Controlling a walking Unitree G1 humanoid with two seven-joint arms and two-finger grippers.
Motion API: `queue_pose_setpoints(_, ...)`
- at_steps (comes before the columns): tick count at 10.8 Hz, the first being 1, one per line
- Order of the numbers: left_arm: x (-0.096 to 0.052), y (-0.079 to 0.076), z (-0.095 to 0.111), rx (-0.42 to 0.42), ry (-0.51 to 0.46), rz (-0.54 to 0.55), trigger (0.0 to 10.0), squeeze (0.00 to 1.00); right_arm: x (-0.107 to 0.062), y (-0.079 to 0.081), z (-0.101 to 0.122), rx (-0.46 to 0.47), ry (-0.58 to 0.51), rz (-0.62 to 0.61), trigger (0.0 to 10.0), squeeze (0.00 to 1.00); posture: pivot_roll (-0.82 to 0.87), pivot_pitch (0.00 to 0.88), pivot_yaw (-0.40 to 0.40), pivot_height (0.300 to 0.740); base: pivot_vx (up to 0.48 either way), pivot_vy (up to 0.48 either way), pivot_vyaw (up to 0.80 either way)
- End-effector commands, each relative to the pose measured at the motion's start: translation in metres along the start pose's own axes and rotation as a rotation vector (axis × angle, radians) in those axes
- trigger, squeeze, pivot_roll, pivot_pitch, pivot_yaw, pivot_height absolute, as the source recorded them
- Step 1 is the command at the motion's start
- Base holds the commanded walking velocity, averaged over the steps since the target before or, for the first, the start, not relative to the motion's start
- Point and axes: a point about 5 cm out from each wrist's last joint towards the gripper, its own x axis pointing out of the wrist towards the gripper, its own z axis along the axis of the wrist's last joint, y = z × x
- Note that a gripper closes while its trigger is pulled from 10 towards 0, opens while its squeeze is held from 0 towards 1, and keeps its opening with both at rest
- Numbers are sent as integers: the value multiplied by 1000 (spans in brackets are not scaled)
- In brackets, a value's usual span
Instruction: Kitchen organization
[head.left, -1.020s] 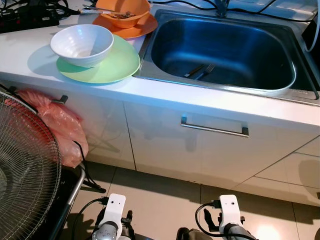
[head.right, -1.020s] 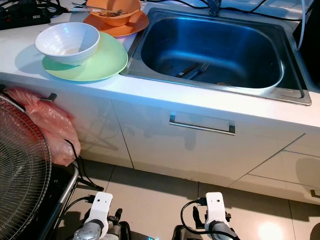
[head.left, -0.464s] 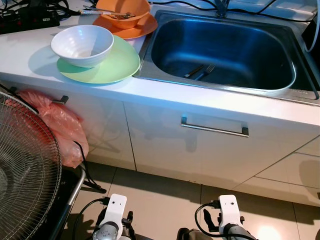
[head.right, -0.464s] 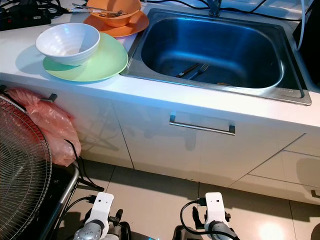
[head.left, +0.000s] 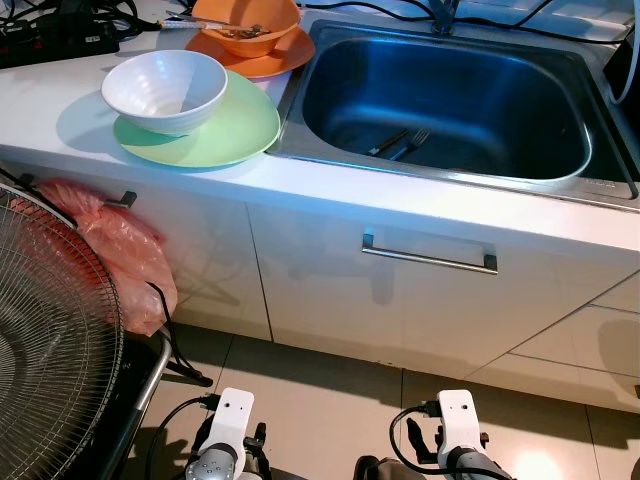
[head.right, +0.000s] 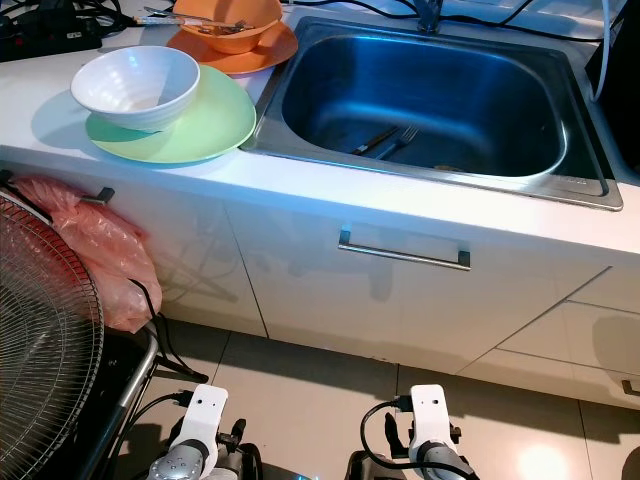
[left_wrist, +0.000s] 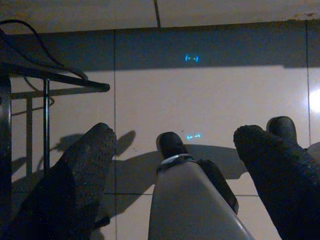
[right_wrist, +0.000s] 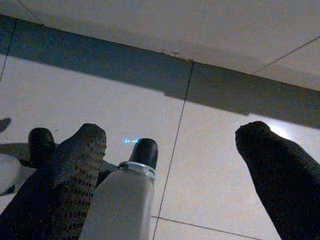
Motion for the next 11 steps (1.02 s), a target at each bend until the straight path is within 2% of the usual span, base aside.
queue_pose_setpoints(1,-2,-2,-6,-5,26,-2,10000,0,-2,0,-7,5,26,-1,10000,0,42,176,-8,740,0,0,0)
queue_pose_setpoints(9,-2,0,-6,-18,21,15,10000,0,-2,-1,-6,7,23,-6,10000,0,48,177,-12,740,0,0,0)
queue_pose_setpoints(11,-3,12,-5,-39,-25,79,10000,0,-2,-3,-5,-7,-2,-25,10000,0,51,184,-11,740,0,0,0)
